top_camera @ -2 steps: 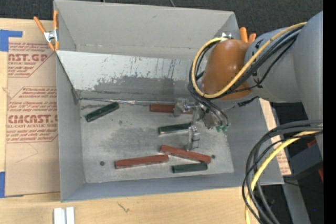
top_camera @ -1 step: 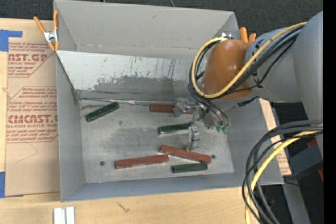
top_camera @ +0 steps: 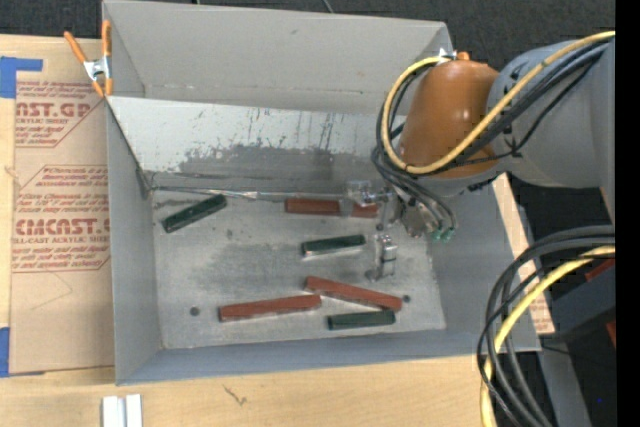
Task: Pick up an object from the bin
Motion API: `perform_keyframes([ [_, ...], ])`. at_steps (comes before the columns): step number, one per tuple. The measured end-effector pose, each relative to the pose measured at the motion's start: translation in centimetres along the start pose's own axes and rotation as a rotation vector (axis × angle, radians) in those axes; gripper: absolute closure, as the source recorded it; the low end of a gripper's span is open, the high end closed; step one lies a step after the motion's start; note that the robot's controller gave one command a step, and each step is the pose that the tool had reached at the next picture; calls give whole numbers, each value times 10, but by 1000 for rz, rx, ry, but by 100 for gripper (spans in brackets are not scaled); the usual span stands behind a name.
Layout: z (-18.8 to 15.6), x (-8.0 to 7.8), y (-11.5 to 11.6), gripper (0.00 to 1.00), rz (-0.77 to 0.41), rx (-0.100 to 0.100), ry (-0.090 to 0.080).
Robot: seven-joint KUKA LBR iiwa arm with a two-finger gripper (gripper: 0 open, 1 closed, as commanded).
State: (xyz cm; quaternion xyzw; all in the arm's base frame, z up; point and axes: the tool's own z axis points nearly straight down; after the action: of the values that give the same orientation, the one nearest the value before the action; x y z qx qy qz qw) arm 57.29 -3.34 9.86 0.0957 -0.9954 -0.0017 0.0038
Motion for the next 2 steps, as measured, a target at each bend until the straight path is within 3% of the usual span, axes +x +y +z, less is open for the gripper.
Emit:
perform_keyframes([
  [1,30,39,16,100,144,3,-8],
  [2,28,37,16,0,145,5,-17],
])
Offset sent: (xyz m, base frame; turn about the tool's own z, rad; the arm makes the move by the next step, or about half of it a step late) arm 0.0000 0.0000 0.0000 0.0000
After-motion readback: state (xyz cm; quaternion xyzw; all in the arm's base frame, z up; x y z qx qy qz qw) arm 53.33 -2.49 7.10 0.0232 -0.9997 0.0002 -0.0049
